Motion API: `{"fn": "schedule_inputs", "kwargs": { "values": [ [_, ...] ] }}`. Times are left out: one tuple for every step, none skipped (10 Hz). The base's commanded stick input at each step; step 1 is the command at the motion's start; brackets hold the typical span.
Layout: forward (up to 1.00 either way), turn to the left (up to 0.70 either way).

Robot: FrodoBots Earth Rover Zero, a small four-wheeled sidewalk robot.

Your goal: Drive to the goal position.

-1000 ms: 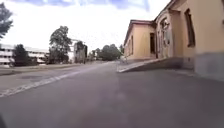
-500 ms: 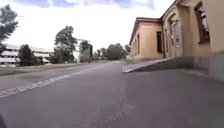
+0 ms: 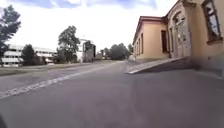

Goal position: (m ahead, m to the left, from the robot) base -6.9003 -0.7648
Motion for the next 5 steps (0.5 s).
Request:
{"fn": "schedule_inputs", "kwargs": {
  "values": [
    [0.7,0.0],
    [0.7,0.0],
    [0.7,0.0],
    [0.7,0.0],
    [0.7,0.0]
  ]
}}
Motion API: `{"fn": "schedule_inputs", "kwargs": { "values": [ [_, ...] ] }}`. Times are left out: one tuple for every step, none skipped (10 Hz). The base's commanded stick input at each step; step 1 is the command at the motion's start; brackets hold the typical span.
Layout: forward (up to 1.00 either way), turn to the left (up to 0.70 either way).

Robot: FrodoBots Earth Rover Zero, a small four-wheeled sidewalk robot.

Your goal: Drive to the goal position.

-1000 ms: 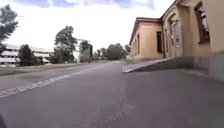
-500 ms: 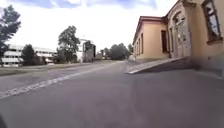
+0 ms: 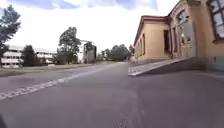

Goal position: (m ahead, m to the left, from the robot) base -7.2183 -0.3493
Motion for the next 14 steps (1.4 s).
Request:
{"fn": "schedule_inputs", "kwargs": {
  "values": [
    [0.7,0.0],
    [0.7,0.0],
    [0.7,0.0],
    [0.7,0.0],
    [0.7,0.0],
    [0.7,0.0],
    [0.7,0.0],
    [0.7,0.0],
    [0.7,0.0],
    [0.7,0.0],
    [0.7,0.0],
    [0.7,0.0],
    [0.7,0.0],
    [0.7,0.0]
  ]
}}
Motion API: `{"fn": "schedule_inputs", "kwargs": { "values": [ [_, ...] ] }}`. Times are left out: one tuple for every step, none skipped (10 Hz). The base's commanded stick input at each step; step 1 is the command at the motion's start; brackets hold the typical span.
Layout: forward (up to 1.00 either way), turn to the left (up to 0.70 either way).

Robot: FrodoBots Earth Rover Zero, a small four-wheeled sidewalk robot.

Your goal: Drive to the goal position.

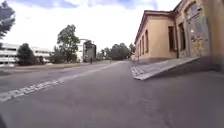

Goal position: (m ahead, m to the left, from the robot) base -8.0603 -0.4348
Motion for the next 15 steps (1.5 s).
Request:
{"fn": "schedule_inputs", "kwargs": {
  "values": [
    [0.7,0.0],
    [0.7,0.0],
    [0.7,0.0],
    [0.7,0.0],
    [0.7,0.0],
    [0.7,0.0],
    [0.7,0.0],
    [0.7,0.0],
    [0.7,0.0],
    [0.7,0.0],
    [0.7,0.0],
    [0.7,0.0],
    [0.7,0.0],
    [0.7,0.0],
    [0.7,0.0]
  ]
}}
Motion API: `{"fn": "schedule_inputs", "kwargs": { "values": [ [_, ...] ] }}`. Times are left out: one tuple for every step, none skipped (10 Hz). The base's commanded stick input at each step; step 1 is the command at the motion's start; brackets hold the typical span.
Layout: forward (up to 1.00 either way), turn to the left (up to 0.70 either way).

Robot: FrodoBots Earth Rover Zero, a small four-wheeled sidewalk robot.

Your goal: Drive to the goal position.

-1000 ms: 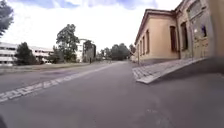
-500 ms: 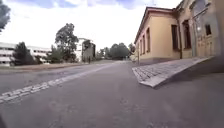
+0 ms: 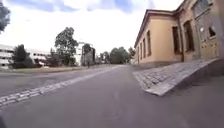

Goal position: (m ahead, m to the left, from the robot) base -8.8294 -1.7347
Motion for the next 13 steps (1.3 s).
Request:
{"fn": "schedule_inputs", "kwargs": {
  "values": [
    [0.7,0.0],
    [0.7,0.0],
    [0.7,0.0],
    [0.7,0.0],
    [0.7,0.0],
    [0.7,0.0],
    [0.7,0.0],
    [0.7,0.0],
    [0.7,0.0],
    [0.7,0.0],
    [0.7,0.0],
    [0.7,0.0],
    [0.7,0.0]
  ]
}}
